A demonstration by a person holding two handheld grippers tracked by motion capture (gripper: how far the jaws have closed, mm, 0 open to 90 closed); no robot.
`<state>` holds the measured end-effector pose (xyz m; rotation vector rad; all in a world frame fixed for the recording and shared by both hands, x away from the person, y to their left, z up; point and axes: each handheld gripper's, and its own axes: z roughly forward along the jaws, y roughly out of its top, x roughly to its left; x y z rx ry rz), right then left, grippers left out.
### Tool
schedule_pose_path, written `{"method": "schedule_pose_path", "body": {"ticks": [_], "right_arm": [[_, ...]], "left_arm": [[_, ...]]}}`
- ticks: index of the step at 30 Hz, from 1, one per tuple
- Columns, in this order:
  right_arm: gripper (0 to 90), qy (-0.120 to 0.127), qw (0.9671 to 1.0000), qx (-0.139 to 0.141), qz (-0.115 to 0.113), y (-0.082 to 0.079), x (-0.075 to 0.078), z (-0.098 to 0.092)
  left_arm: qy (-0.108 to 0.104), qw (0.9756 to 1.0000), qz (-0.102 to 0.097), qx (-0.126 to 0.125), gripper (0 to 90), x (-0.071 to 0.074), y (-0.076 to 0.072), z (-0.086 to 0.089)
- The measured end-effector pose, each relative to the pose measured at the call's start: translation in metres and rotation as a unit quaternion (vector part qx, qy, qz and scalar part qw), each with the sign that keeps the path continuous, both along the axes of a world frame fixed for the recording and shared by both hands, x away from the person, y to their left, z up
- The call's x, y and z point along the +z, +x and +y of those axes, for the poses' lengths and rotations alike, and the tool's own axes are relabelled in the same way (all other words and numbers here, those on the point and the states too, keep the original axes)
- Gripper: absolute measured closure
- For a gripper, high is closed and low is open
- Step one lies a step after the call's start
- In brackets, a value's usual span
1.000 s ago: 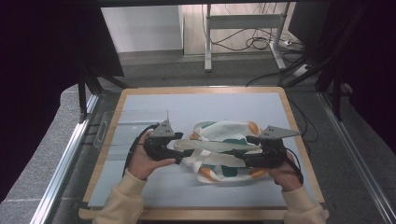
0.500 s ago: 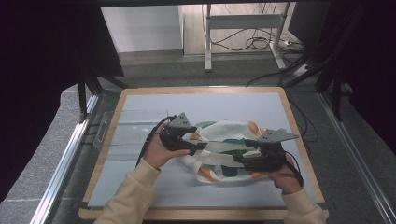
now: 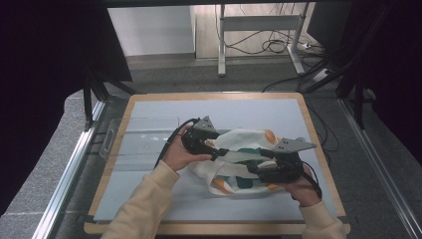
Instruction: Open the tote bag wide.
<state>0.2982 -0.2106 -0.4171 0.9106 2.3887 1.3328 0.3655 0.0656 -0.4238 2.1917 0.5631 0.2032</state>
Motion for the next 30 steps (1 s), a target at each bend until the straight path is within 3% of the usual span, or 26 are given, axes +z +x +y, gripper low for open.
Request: {"method": "schedule_pose_path", "body": {"ticks": [4,12,17,30], "right_arm": [[27.5,-0.002,1.0,0.0,0.001,0.001,-0.001,0.001],[27.5,-0.003,1.0,0.001,0.0,0.001,-0.002,0.002],[27.5,-0.003,1.0,0.001,0.0,0.001,-0.003,0.002],[27.5,-0.006,1.0,-0.002,0.002,0.002,-0.005,0.001]], "left_arm": [[0.011,0.9998,0.004,-0.018,31.3,-0.005,0.0,-0.006],[0.023,0.9992,0.012,-0.031,33.3,-0.011,0.004,-0.013],[0.047,0.9977,0.018,-0.044,36.2,-0.017,0.007,-0.018],[0.079,0.9944,0.02,-0.068,60.6,-0.025,0.005,-0.022]]}}
